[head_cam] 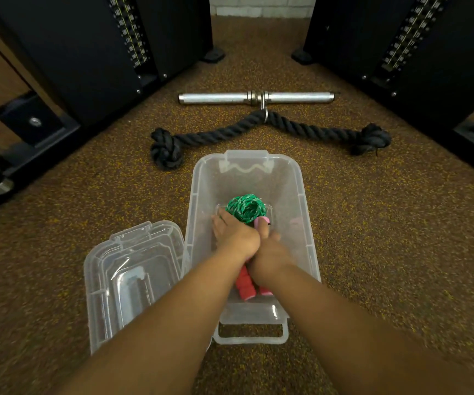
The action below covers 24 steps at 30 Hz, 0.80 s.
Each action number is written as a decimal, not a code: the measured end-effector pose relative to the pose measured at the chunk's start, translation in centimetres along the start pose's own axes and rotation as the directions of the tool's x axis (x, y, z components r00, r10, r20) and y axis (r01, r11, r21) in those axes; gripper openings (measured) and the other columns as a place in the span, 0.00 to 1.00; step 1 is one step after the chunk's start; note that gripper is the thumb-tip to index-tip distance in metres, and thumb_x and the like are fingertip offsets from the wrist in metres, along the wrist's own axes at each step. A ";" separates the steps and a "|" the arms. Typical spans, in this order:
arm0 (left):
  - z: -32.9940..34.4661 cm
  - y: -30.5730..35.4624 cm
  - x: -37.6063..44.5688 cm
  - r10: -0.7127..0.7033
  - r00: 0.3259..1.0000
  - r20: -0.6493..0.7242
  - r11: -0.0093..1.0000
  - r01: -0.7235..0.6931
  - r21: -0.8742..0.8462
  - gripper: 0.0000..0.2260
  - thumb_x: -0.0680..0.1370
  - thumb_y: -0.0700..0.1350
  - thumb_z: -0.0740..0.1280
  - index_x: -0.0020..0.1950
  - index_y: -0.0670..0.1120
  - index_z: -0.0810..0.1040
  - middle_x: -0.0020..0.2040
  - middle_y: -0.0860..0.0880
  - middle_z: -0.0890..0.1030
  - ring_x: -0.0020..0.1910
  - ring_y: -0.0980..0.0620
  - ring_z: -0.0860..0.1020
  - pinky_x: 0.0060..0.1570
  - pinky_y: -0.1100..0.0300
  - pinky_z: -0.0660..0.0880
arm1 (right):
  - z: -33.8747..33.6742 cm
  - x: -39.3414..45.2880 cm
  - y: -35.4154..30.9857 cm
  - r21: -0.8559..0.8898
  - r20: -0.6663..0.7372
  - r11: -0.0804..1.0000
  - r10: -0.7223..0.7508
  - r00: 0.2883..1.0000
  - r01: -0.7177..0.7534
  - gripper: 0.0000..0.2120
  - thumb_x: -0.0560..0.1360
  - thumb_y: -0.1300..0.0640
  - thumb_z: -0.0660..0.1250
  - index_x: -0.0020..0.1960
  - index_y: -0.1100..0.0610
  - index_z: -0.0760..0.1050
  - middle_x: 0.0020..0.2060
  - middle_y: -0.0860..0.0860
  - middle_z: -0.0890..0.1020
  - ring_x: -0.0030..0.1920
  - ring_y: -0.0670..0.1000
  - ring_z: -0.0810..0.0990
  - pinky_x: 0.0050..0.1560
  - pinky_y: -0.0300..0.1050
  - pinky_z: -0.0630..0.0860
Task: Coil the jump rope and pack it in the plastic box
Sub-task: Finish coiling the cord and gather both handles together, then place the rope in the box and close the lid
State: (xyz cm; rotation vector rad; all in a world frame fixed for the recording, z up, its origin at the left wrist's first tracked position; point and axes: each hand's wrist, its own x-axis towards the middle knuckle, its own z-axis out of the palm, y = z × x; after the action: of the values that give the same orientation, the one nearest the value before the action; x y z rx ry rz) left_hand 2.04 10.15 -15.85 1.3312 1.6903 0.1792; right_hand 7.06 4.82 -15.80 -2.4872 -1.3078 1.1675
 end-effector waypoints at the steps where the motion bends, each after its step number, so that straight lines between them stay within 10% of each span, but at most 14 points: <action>1: 0.2 -0.3 -0.4 0.011 0.999 0.037 0.998 -0.013 0.058 0.37 0.77 0.53 0.61 0.77 0.39 0.45 0.79 0.41 0.45 0.78 0.45 0.46 0.75 0.52 0.46 | -0.1 -0.1 0.1 -0.005 0.000 1.000 -0.019 1.000 0.019 0.34 0.76 0.54 0.63 0.76 0.50 0.48 0.68 0.58 0.62 0.63 0.63 0.73 0.61 0.57 0.71; 6: 0.3 -0.8 0.0 0.050 0.977 0.209 0.970 -0.097 0.221 0.24 0.82 0.49 0.48 0.75 0.38 0.57 0.78 0.39 0.51 0.77 0.42 0.48 0.74 0.49 0.47 | 0.1 0.1 0.3 -0.126 0.101 0.989 -0.060 0.993 0.072 0.28 0.77 0.55 0.62 0.74 0.56 0.58 0.71 0.56 0.64 0.68 0.58 0.70 0.65 0.52 0.69; 10: -1.1 0.4 -0.6 0.074 0.979 0.191 0.996 -0.081 0.029 0.19 0.82 0.48 0.49 0.58 0.42 0.76 0.65 0.44 0.73 0.67 0.49 0.67 0.71 0.54 0.59 | -0.6 -0.4 0.0 -0.146 0.089 0.986 -0.073 0.993 0.086 0.25 0.77 0.59 0.60 0.73 0.59 0.60 0.69 0.59 0.65 0.66 0.61 0.71 0.61 0.51 0.70; 16: -7.1 0.3 -5.0 0.338 0.934 0.113 0.939 -0.326 -0.113 0.20 0.82 0.46 0.54 0.74 0.42 0.63 0.75 0.45 0.65 0.74 0.51 0.63 0.70 0.61 0.57 | -2.7 -3.9 -1.4 0.016 -0.106 0.984 -0.174 0.979 0.177 0.20 0.77 0.55 0.60 0.66 0.64 0.68 0.63 0.62 0.73 0.62 0.61 0.74 0.56 0.48 0.71; 20: -14.7 -2.4 -9.2 0.535 0.835 -0.126 0.836 -0.545 -0.068 0.17 0.81 0.42 0.58 0.71 0.47 0.69 0.68 0.50 0.72 0.65 0.58 0.68 0.64 0.65 0.62 | -3.2 -8.4 -4.3 0.229 -0.377 0.878 -0.319 0.870 0.421 0.19 0.77 0.59 0.61 0.67 0.54 0.71 0.63 0.54 0.75 0.62 0.55 0.75 0.63 0.49 0.71; 24: -19.4 -8.5 -11.8 0.473 0.856 -0.211 0.878 -0.479 0.024 0.18 0.81 0.45 0.57 0.71 0.53 0.67 0.67 0.55 0.70 0.61 0.58 0.72 0.61 0.61 0.68 | -0.7 -14.8 -7.2 0.276 -0.530 0.665 -0.498 0.687 0.695 0.13 0.77 0.61 0.60 0.59 0.50 0.75 0.53 0.46 0.78 0.56 0.43 0.76 0.58 0.40 0.73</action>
State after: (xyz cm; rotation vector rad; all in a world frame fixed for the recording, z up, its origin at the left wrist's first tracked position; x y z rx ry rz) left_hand -18.34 5.05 -3.77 1.7422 1.4857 0.6528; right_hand -2.23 -1.46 -3.71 -1.6031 -1.3699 0.6246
